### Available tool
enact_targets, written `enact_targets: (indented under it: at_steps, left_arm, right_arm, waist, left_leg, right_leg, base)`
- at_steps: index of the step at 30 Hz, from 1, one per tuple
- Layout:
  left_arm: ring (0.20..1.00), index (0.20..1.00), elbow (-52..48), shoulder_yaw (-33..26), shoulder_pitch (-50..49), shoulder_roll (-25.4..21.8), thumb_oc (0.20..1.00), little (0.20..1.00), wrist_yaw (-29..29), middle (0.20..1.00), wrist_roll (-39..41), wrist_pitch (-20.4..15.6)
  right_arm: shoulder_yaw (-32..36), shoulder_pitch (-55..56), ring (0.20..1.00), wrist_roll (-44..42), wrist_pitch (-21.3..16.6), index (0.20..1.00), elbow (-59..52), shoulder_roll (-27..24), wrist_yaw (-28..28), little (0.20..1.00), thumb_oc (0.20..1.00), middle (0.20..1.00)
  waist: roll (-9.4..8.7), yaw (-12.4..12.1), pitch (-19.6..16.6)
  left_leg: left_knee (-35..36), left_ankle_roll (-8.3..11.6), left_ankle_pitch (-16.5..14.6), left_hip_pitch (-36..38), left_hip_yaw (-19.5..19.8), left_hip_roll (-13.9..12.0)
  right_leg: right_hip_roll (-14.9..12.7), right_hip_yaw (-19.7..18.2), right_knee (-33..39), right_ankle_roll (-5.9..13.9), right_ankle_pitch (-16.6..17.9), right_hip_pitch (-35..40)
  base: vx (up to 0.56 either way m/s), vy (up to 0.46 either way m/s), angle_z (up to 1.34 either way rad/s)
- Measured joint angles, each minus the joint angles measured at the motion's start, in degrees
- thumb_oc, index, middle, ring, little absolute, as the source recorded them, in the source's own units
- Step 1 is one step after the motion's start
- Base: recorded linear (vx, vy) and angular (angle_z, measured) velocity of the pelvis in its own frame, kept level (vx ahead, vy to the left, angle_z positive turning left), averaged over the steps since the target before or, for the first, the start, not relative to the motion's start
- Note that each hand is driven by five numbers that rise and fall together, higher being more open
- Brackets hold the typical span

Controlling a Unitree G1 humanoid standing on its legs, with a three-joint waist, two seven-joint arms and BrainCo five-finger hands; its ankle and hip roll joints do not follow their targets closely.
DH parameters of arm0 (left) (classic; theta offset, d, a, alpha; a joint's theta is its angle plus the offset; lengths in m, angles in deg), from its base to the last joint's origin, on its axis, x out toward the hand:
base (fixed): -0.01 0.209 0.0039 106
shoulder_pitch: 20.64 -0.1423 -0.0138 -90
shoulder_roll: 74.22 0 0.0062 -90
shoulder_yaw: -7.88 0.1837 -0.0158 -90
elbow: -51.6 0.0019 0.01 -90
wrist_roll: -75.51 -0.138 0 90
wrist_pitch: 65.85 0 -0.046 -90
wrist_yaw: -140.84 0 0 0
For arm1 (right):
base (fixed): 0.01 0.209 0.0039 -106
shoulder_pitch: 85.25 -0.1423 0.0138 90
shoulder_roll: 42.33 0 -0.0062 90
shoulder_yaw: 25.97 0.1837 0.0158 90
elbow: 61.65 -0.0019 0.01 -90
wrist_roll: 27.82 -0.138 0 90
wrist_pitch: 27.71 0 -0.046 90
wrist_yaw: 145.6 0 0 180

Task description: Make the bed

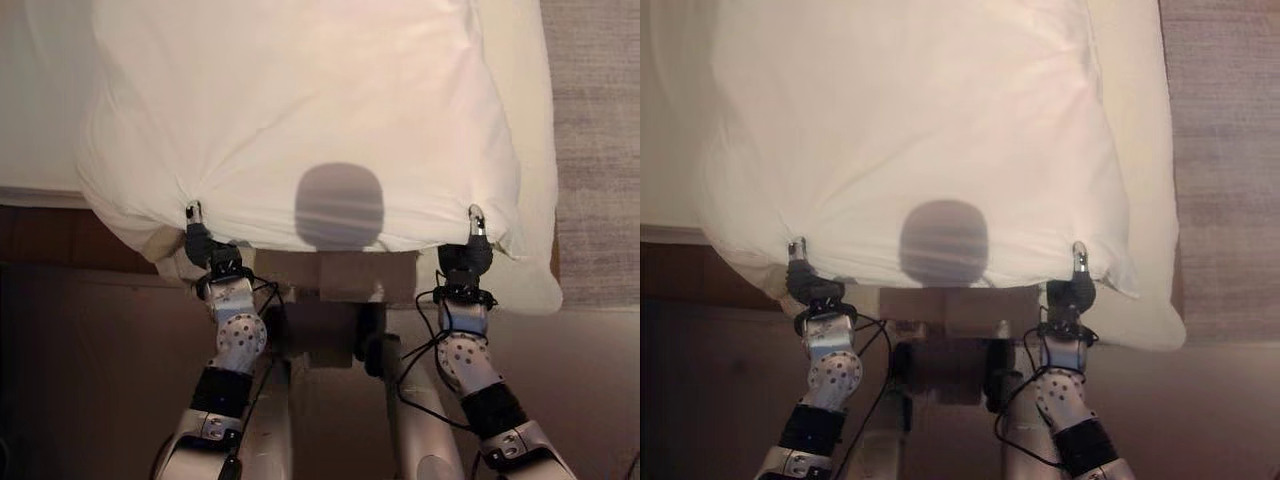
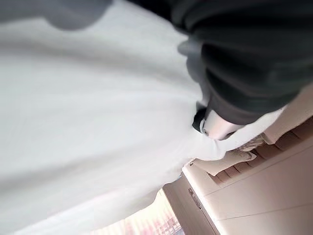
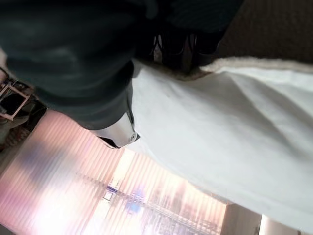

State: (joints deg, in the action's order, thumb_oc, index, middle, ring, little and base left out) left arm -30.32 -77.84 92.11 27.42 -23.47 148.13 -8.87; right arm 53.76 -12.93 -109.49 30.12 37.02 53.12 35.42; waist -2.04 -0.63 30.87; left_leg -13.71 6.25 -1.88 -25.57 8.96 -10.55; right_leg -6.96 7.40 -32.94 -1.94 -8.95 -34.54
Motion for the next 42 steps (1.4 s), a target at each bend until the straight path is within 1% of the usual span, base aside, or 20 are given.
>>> enact_targets:
  at_steps: [2,3,4,5,6,7,8,10,12,13,15,17,21,28,31,35,37,38,39,42]
  left_arm:
    - [0.2,0.2,-0.12,1.38,-0.04,0.65,0.2,0.2,-0.38,0.2,0.12,-0.02]
    - [0.2,0.2,-0.17,1.96,0.09,0.76,0.2,0.2,-0.55,0.2,0.08,-0.03]
    - [0.2,0.2,-0.07,2.58,0.76,0.64,0.2,0.2,-1.09,0.2,0.1,0.0]
    - [0.2,0.2,0.54,3.68,0.61,0.94,0.2,0.2,-1.33,0.2,0.09,0.04]
    - [0.2,0.2,-0.55,4.71,0.73,0.72,0.2,0.2,-1.91,0.2,0.06,0.15]
    - [0.2,0.2,-0.61,5.18,-0.14,-0.14,0.2,0.2,-2.31,0.2,0.05,0.09]
    - [0.2,0.2,-0.48,6.61,-2.42,-1.76,0.2,0.2,-3.72,0.2,-0.88,1.69]
    - [0.2,0.2,-2.08,6.15,-5.43,-3.06,0.2,0.2,-4.7,0.2,-2.38,1.91]
    - [0.2,0.2,-2.34,4.17,-6.69,-3.59,0.2,0.2,-4.9,0.2,-3.39,2.08]
    - [0.2,0.2,-2.56,2.22,-7.25,-3.66,0.2,0.2,-4.92,0.2,-3.79,2.2]
    - [0.2,0.2,-2.77,1.4,-7.8,-3.42,0.2,0.2,-4.46,0.2,-3.83,2.21]
    - [0.2,0.2,-3.05,1.45,-8.38,-3.41,0.2,0.2,-4.27,0.2,-3.93,2.26]
    - [0.2,0.2,-5.26,1.53,-9.13,-3.64,0.2,0.2,-3.3,0.2,-4.39,2.41]
    - [0.2,0.2,-6.03,1.37,-10.23,-3.38,0.2,0.2,-3.0,0.2,-4.34,2.51]
    - [0.2,0.2,-6.0,1.65,-10.16,-3.27,0.2,0.2,-2.96,0.2,-4.31,2.58]
    - [0.2,0.2,-5.73,1.44,-9.26,-3.02,0.2,0.2,-2.95,0.2,-4.19,3.51]
    - [0.2,0.2,-5.71,1.25,-8.71,-2.99,0.2,0.2,-2.95,0.2,-4.17,3.53]
    - [0.2,0.2,-5.37,1.19,-8.07,-3.39,0.2,0.2,-3.15,0.2,-4.24,3.76]
    - [0.2,0.2,-5.61,1.2,-7.06,-3.54,0.2,0.2,-3.25,0.2,-4.24,4.01]
    - [0.2,0.2,-5.45,1.24,-8.1,-2.42,0.2,0.2,-3.34,0.2,-4.31,3.72]
  right_arm:
    - [0.69,0.22,0.2,0.04,0.03,0.2,-0.23,-1.13,0.83,0.2,0.2,0.2]
    - [1.04,0.3,0.2,0.04,0.02,0.2,-0.44,-1.68,0.92,0.2,0.2,0.2]
    - [2.09,1.21,0.2,0.1,0.14,0.2,-0.98,-1.9,1.14,0.2,0.2,0.2]
    - [3.48,1.65,0.2,0.35,0.19,0.2,-2.13,-2.12,1.23,0.2,0.2,0.2]
    - [4.01,2.69,0.2,0.65,-0.04,0.2,-2.59,-1.58,1.42,0.2,0.2,0.2]
    - [3.89,3.89,0.2,0.9,0.36,0.2,-2.65,-1.78,1.38,0.2,0.2,0.2]
    - [6.03,6.88,0.2,1.8,1.21,0.2,-4.14,-0.93,1.42,0.2,0.2,0.2]
    - [4.26,8.23,0.2,1.92,1.58,0.2,-4.42,-0.21,1.42,0.2,0.2,0.2]
    - [3.01,9.44,0.2,2.27,2.69,0.2,-4.52,1.21,1.38,0.2,0.2,0.2]
    - [1.89,8.94,0.2,2.3,3.21,0.2,-5.43,1.31,1.2,0.2,0.2,0.2]
    - [0.97,7.47,0.2,2.29,3.29,0.2,-5.28,0.97,0.96,0.2,0.2,0.2]
    - [0.93,6.9,0.2,2.29,3.29,0.2,-5.25,0.68,0.9,0.2,0.2,0.2]
    - [0.69,6.43,0.2,2.28,3.27,0.2,-3.53,0.47,1.4,0.2,0.2,0.2]
    - [0.56,5.85,0.2,2.29,3.3,0.2,-2.99,0.57,2.28,0.2,0.2,0.2]
    - [0.63,5.35,0.2,2.29,3.25,0.2,-2.76,0.51,3.27,0.2,0.2,0.2]
    - [0.91,3.91,0.2,2.28,2.96,0.2,-1.14,0.4,3.8,0.2,0.2,0.2]
    - [0.92,3.97,0.2,2.29,2.81,0.2,-1.52,0.29,3.78,0.2,0.2,0.2]
    - [1.15,3.39,0.2,2.23,2.75,0.2,-0.43,0.39,3.61,0.2,0.2,0.2]
    - [1.15,4.34,0.2,2.26,2.76,0.2,-0.9,0.6,3.75,0.2,0.2,0.2]
    - [1.29,4.16,0.2,2.22,2.55,0.2,-0.68,0.27,3.59,0.2,0.2,0.2]
  waist:
    - [0.11,0.18,-0.04]
    - [0.29,0.29,-0.12]
    - [0.29,1.52,-0.09]
    - [1.06,1.63,-0.23]
    - [1.36,2.5,-0.33]
    - [1.68,2.86,-0.23]
    - [3.45,3.64,-1.1]
    - [3.69,3.94,-1.56]
    - [3.39,2.24,-1.76]
    - [3.11,1.36,-1.9]
    - [3.03,1.54,-1.93]
    - [2.39,1.38,-2.19]
    - [2.14,1.58,-2.3]
    - [1.8,1.33,-2.45]
    - [1.77,1.39,-2.45]
    - [0.83,1.28,-2.14]
    - [0.27,1.36,-2.1]
    - [-0.19,1.22,-2.02]
    - [-2.48,0.27,-2.01]
    - [-1.31,-0.1,-2.48]
  left_leg:
    - [-0.85,-0.03,0.17,-0.15,-1.72,1.09]
    - [-1.54,-1.12,0.99,-0.07,-3.05,2.31]
    - [-4.0,1.57,0.33,-2.03,-4.16,5.27]
    - [-4.48,0.89,0.85,-2.33,-4.26,6.43]
    - [-3.85,0.74,1.19,-2.37,-4.54,8.21]
    - [-6.28,-0.46,0.03,-3.01,-6.49,9.78]
    - [-9.98,-4.73,-3.36,-3.98,-7.21,13.01]
    - [-11.64,-6.56,-4.46,-4.27,-8.21,14.03]
    - [-11.92,-9.06,-4.77,-4.06,-10.26,14.78]
    - [-9.79,-10.35,-3.75,-3.7,-11.53,14.19]
    - [-5.66,-11.63,-1.73,-2.0,-12.54,15.08]
    - [-2.98,-12.5,-0.86,-0.45,-13.87,16.52]
    - [-1.47,-13.27,-0.34,0.2,-14.03,17.8]
    - [0.61,-13.41,0.62,1.08,-15.19,17.88]
    - [-1.07,-12.46,0.48,0.77,-14.17,18.09]
    - [-7.52,-8.53,-0.45,-1.58,-11.6,18.39]
    - [-12.05,-6.44,-2.32,-3.59,-11.67,16.04]
    - [-15.91,-2.8,-5.55,-5.5,-5.12,13.46]
    - [-13.33,-2.17,-5.68,-5.07,-1.81,10.41]
    - [-3.29,-3.2,-3.6,-2.14,0.69,3.29]
  right_leg:
    - [-1.81,-1.4,0.56,2.47,0.68,-0.12]
    - [-3.25,-1.17,0.37,3.48,0.99,-0.22]
    - [-6.33,-1.68,1.81,5.87,1.97,0.18]
    - [-7.96,-1.42,2.24,6.18,2.13,0.61]
    - [-9.22,-3.84,4.67,8.14,3.03,1.53]
    - [-10.43,-3.6,6.92,10.04,4.23,3.28]
    - [-12.37,-2.73,9.64,9.13,5.98,5.84]
    - [-13.39,-5.25,11.35,6.74,7.9,6.43]
    - [-9.31,-4.78,11.04,7.33,9.18,5.49]
    - [-4.66,-4.44,2.62,8.18,4.51,1.52]
    - [1.55,-2.48,-0.5,5.57,1.7,0.3]
    - [4.14,-0.14,3.38,5.25,1.49,1.92]
    - [4.29,-2.28,7.75,4.19,1.94,4.02]
    - [4.99,-2.48,9.61,2.64,2.43,4.58]
    - [5.11,-3.24,7.99,0.23,1.73,4.79]
    - [2.98,-3.28,5.88,-1.66,0.6,4.65]
    - [2.65,-2.64,6.06,-1.78,1.05,4.25]
    - [2.34,-4.24,6.38,-1.54,1.44,4.29]
    - [2.56,-4.75,6.47,-1.72,1.59,3.27]
    - [3.38,-5.38,5.12,-0.32,1.6,2.04]
  base:
    - [-0.02,0.747,-0.03]
    - [0.02,0.562,0.15]
    - [0.02,0.314,0.37]
    - [0.21,0.748,0.55]
    - [0.25,0.959,0.5]
    - [0.27,1.101,0.63]
    - [0.07,0.515,0.41]
    - [0.01,0.378,-0.06]
    - [-0.04,0.439,-0.6]
    - [-0.04,0.282,-0.53]
    - [-0.04,0.204,-0.38]
    - [-0.02,0.105,-0.34]
    - [-0.03,0.031,-0.23]
    - [-0.01,-0.122,-0.07]
    - [-0.03,-0.128,0.26]
    - [0.01,-0.022,0.12]
    - [0.02,0.129,0.0]
    - [0.04,0.317,-0.1]
    - [0.03,0.342,-0.09]
    - [0.01,0.528,-0.37]
